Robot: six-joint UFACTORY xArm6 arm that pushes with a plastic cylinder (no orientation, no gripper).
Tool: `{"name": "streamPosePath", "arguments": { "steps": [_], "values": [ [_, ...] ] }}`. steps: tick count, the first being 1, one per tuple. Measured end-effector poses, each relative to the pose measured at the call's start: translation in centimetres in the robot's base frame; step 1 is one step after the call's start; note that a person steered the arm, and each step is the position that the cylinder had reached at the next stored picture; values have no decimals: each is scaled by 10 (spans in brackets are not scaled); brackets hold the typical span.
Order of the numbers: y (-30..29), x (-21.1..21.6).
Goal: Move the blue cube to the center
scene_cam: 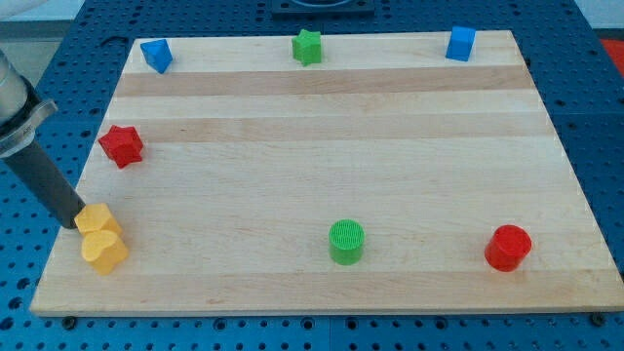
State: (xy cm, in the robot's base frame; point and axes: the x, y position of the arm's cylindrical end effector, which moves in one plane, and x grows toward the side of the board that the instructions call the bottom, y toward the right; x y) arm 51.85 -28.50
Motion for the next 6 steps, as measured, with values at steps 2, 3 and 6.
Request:
{"name": "streamPosePath", "arguments": {
  "steps": [2, 3, 6],
  "values": [
    [105, -56],
    [205, -81],
    [532, -177]
  ]
}}
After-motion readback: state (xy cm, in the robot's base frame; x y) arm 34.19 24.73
